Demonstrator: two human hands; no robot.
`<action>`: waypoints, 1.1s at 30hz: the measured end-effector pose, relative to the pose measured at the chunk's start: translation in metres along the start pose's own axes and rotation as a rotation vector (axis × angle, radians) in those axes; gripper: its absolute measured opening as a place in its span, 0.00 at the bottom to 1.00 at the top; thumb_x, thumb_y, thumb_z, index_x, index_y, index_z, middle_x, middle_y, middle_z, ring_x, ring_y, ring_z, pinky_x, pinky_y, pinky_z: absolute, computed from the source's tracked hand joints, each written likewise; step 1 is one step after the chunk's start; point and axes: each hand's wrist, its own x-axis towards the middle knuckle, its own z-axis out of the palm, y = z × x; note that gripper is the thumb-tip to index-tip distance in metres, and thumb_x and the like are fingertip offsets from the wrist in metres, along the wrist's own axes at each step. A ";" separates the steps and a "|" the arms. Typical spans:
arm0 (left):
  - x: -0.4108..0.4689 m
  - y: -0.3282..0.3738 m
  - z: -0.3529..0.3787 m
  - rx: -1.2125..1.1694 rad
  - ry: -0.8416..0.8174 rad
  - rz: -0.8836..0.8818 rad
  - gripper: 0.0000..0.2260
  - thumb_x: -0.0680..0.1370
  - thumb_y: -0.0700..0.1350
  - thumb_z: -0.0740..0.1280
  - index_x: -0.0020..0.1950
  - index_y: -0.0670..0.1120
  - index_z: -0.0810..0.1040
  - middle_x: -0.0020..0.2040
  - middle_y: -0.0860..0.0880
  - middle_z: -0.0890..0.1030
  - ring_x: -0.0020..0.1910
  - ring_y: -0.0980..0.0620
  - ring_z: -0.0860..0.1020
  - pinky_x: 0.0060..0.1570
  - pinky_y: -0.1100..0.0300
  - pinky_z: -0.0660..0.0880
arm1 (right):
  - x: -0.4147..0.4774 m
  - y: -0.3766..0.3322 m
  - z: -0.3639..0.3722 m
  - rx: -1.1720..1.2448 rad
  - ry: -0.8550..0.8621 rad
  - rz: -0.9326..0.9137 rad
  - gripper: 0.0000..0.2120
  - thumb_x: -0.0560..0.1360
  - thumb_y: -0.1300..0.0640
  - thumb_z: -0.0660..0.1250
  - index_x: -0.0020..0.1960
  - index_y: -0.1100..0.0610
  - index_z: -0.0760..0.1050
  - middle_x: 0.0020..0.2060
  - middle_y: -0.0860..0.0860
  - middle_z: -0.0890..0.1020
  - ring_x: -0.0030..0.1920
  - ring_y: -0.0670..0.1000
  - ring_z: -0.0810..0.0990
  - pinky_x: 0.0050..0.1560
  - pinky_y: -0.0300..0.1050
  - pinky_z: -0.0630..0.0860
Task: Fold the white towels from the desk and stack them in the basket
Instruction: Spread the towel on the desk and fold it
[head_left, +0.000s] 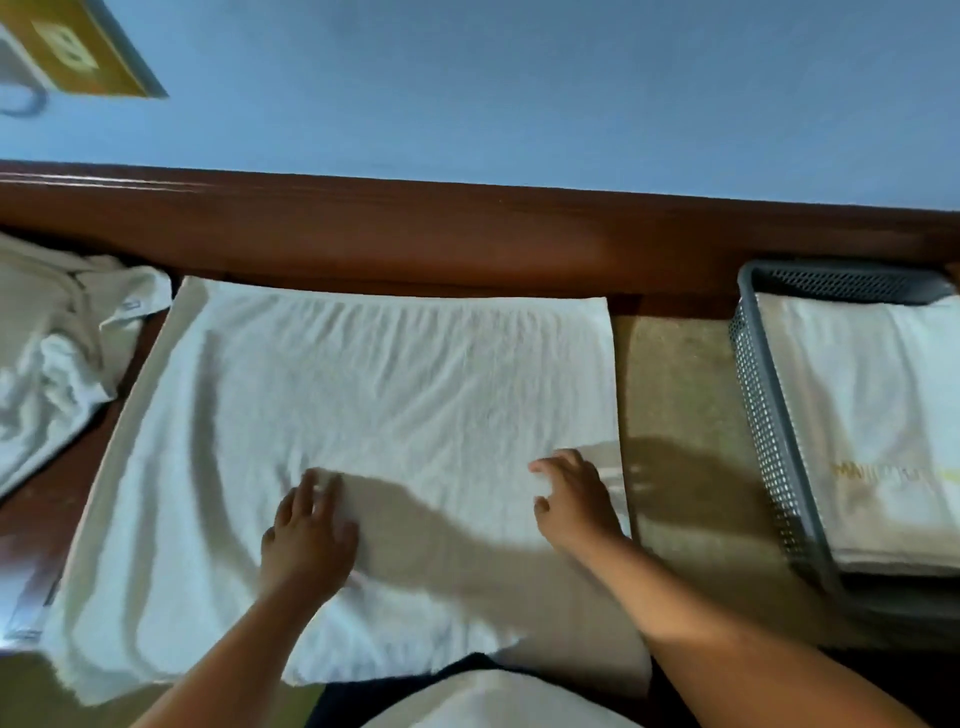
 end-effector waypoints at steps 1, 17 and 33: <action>-0.019 -0.025 0.000 -0.025 0.004 -0.095 0.30 0.80 0.57 0.60 0.81 0.55 0.55 0.83 0.50 0.51 0.79 0.44 0.55 0.72 0.43 0.65 | -0.014 -0.007 0.007 -0.007 -0.036 -0.016 0.22 0.76 0.57 0.67 0.69 0.50 0.73 0.70 0.49 0.68 0.69 0.54 0.68 0.67 0.47 0.69; -0.079 -0.245 -0.034 -0.417 0.201 -0.436 0.21 0.78 0.45 0.70 0.70 0.43 0.73 0.70 0.40 0.69 0.64 0.36 0.73 0.62 0.44 0.73 | -0.069 -0.182 0.112 -0.053 -0.356 -0.184 0.26 0.75 0.50 0.70 0.73 0.45 0.69 0.76 0.47 0.64 0.76 0.47 0.63 0.73 0.38 0.59; -0.055 -0.300 -0.048 -0.841 0.134 -0.685 0.13 0.80 0.39 0.63 0.63 0.41 0.67 0.66 0.37 0.65 0.52 0.36 0.74 0.53 0.47 0.71 | -0.079 -0.341 0.172 -0.112 -0.508 -0.151 0.33 0.76 0.48 0.69 0.78 0.44 0.62 0.81 0.47 0.53 0.80 0.47 0.54 0.76 0.41 0.56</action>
